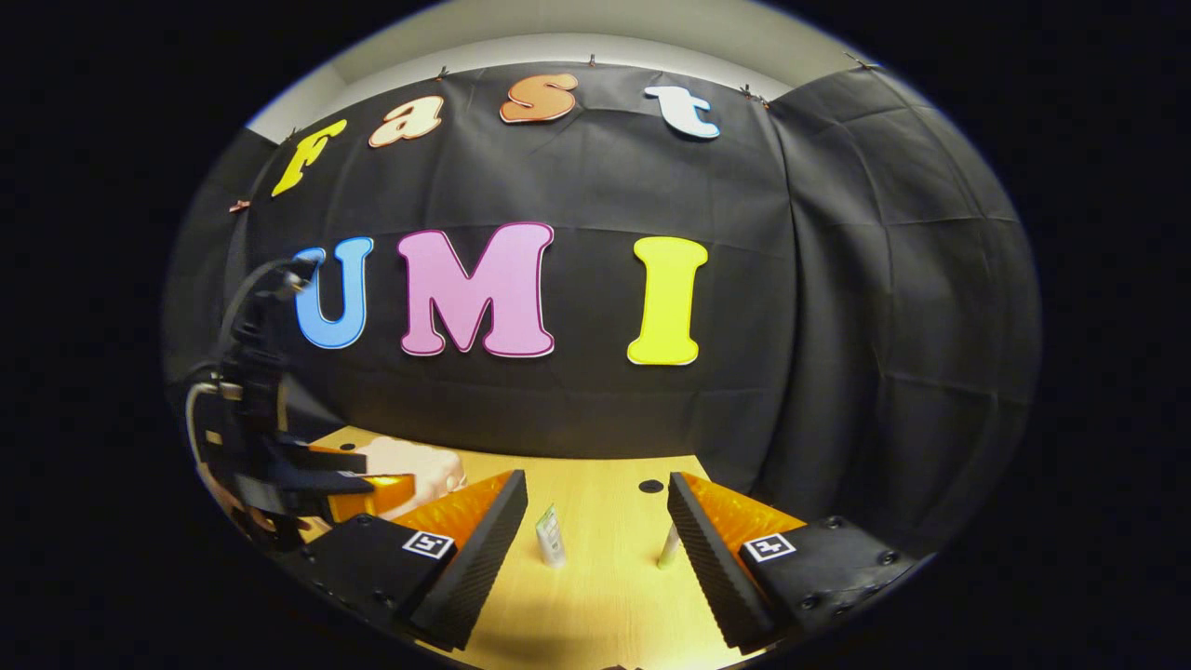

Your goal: First open the suitcase, pack the skin care products into it, and then close the suitcase.

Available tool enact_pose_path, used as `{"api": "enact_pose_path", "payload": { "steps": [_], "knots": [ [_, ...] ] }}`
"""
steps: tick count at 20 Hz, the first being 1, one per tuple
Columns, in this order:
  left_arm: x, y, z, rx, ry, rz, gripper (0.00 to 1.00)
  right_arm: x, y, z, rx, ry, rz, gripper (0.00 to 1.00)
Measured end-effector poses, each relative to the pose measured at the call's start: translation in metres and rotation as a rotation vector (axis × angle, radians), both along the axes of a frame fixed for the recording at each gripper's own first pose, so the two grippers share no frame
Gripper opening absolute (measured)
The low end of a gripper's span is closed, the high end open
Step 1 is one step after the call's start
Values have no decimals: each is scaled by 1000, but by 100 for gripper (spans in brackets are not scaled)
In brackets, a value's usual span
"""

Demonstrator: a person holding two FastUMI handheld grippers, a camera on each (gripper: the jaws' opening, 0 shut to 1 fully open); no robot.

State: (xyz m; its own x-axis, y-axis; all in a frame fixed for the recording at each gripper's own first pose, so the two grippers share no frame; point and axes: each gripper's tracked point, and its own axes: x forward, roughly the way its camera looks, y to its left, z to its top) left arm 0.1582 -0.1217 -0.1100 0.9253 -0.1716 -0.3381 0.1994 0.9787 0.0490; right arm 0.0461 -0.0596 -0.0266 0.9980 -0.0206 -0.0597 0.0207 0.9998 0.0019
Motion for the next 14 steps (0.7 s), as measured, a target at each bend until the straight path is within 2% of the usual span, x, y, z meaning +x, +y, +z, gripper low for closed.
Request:
{"api": "enact_pose_path", "payload": {
  "steps": [3,7,10,14],
  "knots": [
    [39,-16,-45,10,114,14,96,6,-8,-20,15,39,17,97],
    [78,-31,-91,31,210,20,95,10,-20,-39,-57,74,39,96],
    [102,-24,-113,82,251,83,94,16,-25,-50,-68,98,55,96],
    [120,-15,-149,126,325,156,78,24,-33,-55,-39,129,58,96]
  ]
}}
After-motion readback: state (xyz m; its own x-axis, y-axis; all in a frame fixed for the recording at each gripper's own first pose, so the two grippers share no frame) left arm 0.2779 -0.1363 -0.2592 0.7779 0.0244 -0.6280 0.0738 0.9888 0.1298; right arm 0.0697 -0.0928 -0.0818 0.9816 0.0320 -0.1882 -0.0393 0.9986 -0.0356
